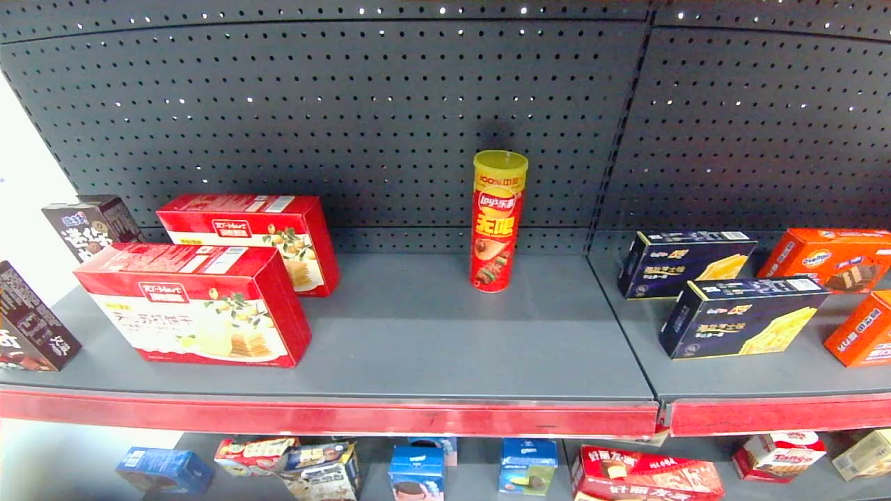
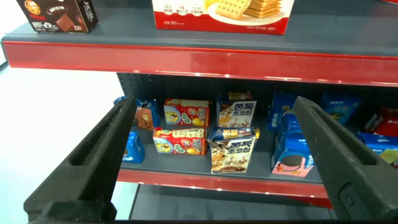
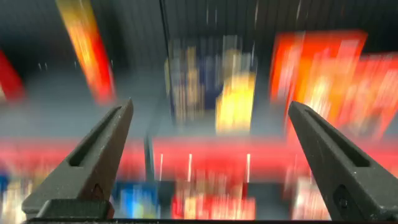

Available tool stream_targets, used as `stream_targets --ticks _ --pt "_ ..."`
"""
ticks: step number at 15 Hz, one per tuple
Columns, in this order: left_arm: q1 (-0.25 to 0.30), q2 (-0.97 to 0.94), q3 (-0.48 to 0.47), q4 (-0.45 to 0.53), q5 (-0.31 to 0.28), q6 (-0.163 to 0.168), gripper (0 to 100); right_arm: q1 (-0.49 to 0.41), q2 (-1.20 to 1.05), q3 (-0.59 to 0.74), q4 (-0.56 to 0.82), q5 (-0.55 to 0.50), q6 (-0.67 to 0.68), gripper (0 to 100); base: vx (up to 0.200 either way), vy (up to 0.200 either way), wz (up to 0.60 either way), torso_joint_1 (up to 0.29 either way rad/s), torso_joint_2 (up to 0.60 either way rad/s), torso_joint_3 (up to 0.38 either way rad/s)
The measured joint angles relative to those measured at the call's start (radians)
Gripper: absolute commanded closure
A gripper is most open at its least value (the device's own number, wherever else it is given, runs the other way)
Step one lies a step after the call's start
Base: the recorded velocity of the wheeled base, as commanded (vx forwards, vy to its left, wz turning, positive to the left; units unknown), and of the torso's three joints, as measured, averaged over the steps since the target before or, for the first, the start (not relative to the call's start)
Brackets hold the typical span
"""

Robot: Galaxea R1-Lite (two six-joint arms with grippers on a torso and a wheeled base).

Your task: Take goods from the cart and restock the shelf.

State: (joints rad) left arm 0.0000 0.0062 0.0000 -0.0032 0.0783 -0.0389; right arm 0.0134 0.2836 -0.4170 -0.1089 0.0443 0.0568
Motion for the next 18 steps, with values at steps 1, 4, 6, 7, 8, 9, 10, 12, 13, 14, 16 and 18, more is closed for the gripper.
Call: stream_targets --ticks 1,4,6,7,8,9,10,12,13,14,16,18 --pt "0.0 0.0 0.0 0.0 0.001 0.0 0 0.001 0.092 -0.132 -0.018 -0.002 -0.034 0 0.0 0.0 0.0 0.0 0.0 0.0" --pt "0.0 0.0 0.0 0.0 0.0 0.001 0 -0.009 0.278 -0.339 -0.039 -0.005 -0.164 0 0.0 0.0 0.0 0.0 0.0 0.0" --pt "0.0 0.0 0.0 0.0 0.0 0.001 0 -0.031 0.284 -0.333 -0.043 -0.007 -0.228 0 0.0 0.0 0.0 0.0 0.0 0.0" --pt "0.0 0.0 0.0 0.0 0.0 0.001 0 -0.07 0.264 -0.308 -0.045 -0.009 -0.249 0 0.0 0.0 0.0 0.0 0.0 0.0" --pt "0.0 0.0 0.0 0.0 0.0 0.001 0 -0.119 0.242 -0.283 -0.045 -0.009 -0.264 0 0.0 0.0 0.0 0.0 0.0 0.0" --pt "0.0 0.0 0.0 0.0 0.0 0.001 0 -0.176 0.218 -0.256 -0.047 -0.008 -0.279 0 0.0 0.0 0.0 0.0 0.0 0.0" --pt "-0.001 0.0 0.0 0.0 0.0 0.001 0 -0.226 0.186 -0.221 -0.047 -0.006 -0.289 0 0.0 0.0 0.0 0.0 0.0 0.0" --pt "-0.001 0.0 0.0 0.0 0.0 0.002 0 -0.282 0.114 -0.134 -0.046 -0.003 -0.298 0 0.0 0.0 0.0 0.0 0.0 0.0" --pt "0.0 0.0 0.0 0.0 0.0 0.002 0 -0.292 0.086 -0.098 -0.045 -0.003 -0.3 0 0.0 0.0 0.0 0.0 0.0 0.0" --pt "0.0 0.0 0.0 0.0 0.0 0.002 0 -0.298 0.07 -0.083 -0.046 -0.003 -0.3 0 0.0 0.0 0.0 0.0 0.0 0.0" --pt "0.0 0.0 0.0 0.0 0.0 0.002 0 -0.302 0.05 -0.067 -0.043 -0.004 -0.3 0 0.0 0.0 0.0 0.0 0.0 0.0" --pt "0.0 0.0 0.0 0.0 0.0 0.003 0 -0.308 0.029 -0.059 -0.014 -0.01 -0.3 0 -0.2 0.0 0.0 0.005 0.0 0.002"
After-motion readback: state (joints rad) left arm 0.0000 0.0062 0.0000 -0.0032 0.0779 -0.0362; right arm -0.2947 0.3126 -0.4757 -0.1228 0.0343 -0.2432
